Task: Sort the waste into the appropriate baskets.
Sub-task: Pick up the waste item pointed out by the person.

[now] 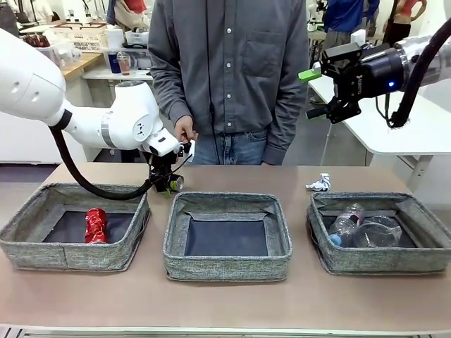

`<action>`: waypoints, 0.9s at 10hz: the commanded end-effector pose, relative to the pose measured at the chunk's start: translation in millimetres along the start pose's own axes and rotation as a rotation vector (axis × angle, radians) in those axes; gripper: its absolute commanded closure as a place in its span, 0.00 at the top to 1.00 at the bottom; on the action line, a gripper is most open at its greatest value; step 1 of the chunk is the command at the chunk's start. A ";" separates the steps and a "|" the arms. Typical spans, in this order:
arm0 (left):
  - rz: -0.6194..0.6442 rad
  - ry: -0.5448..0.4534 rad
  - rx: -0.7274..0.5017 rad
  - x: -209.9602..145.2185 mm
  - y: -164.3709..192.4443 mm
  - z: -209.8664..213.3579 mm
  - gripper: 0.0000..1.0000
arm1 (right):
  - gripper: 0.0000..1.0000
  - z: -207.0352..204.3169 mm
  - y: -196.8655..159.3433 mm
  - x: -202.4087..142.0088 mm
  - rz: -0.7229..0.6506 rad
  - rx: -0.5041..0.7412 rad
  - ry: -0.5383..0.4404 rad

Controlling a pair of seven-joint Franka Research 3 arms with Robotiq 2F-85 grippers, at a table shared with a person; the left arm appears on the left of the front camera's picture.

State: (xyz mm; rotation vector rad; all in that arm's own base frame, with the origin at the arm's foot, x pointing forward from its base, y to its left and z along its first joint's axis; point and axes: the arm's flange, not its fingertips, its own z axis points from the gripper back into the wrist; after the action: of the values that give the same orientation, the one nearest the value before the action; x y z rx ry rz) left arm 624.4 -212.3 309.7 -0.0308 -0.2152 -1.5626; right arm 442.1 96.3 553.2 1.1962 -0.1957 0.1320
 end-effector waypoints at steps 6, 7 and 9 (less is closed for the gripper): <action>-0.014 -0.009 -0.022 -2.9 2.0 4.2 0.00 | 1.00 1.4 3.0 1.3 -0.015 -0.014 -0.001; -0.012 -0.012 -0.021 -2.3 1.5 4.6 0.00 | 1.00 1.4 3.0 1.3 -0.015 -0.014 -0.001; -0.002 -0.017 -0.016 -2.4 0.6 6.0 0.00 | 1.00 1.4 3.0 1.3 -0.015 -0.014 -0.001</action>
State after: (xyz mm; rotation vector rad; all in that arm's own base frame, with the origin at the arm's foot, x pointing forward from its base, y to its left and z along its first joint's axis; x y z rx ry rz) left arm 626.4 -212.2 314.7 -0.0384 -0.2070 -1.5620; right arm 442.1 96.2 553.2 1.1962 -0.1956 0.1319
